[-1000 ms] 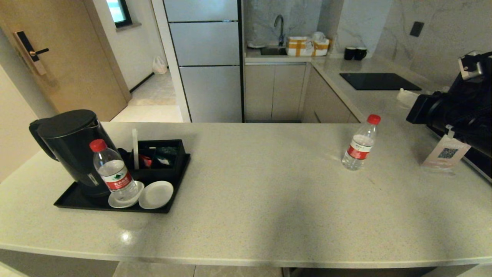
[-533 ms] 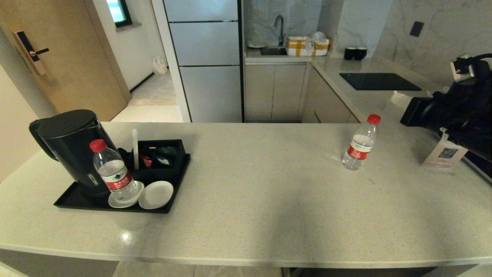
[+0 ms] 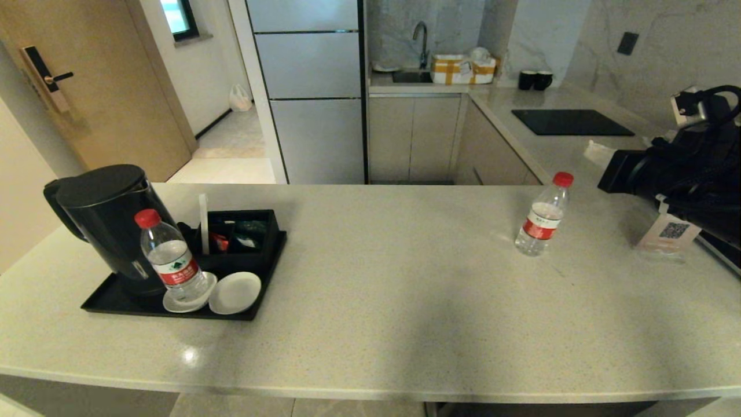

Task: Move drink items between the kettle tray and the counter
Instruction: Pick up the bottled water

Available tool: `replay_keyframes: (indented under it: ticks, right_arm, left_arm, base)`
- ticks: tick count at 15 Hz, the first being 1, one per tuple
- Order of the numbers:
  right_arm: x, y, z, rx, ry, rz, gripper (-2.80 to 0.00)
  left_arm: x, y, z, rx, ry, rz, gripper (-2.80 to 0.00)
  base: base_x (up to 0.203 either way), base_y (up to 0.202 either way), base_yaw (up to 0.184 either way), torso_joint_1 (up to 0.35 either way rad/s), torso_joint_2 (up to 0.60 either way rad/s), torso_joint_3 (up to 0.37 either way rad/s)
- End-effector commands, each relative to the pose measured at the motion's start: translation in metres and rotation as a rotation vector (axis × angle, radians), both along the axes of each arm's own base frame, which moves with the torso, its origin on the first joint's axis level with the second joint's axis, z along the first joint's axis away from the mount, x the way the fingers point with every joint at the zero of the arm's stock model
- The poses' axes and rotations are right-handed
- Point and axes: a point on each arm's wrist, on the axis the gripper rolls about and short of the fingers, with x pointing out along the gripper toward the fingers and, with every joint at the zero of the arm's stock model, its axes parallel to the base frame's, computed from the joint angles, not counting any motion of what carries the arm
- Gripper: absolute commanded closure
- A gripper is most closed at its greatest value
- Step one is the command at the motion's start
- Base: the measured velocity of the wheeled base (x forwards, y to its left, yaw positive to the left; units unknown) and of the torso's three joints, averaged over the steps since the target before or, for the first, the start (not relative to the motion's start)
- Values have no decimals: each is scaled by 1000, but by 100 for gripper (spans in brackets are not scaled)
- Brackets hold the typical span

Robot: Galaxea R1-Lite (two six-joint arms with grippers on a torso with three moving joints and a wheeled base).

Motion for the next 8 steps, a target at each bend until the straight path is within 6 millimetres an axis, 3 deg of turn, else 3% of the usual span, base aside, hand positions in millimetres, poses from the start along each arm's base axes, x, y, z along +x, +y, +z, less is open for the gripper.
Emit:
replay_keyframes:
  ticks: [1,3,8]
  right_arm:
    - [1,1,-2,1,2,6,0]
    - [1,1,-2,1,2,6,0]
    - [1,3,-2,1,2,10,0]
  left_arm:
    - [0,0,0,1,2,0,0]
    - [0,0,0,1,1,0,0]
    - [0,0,0,1,0,0,0]
  base:
    - [0,0,0,0,0,0]
    - [2,45,-5,1,1,1]
    - [0,187,-2,2,2,4]
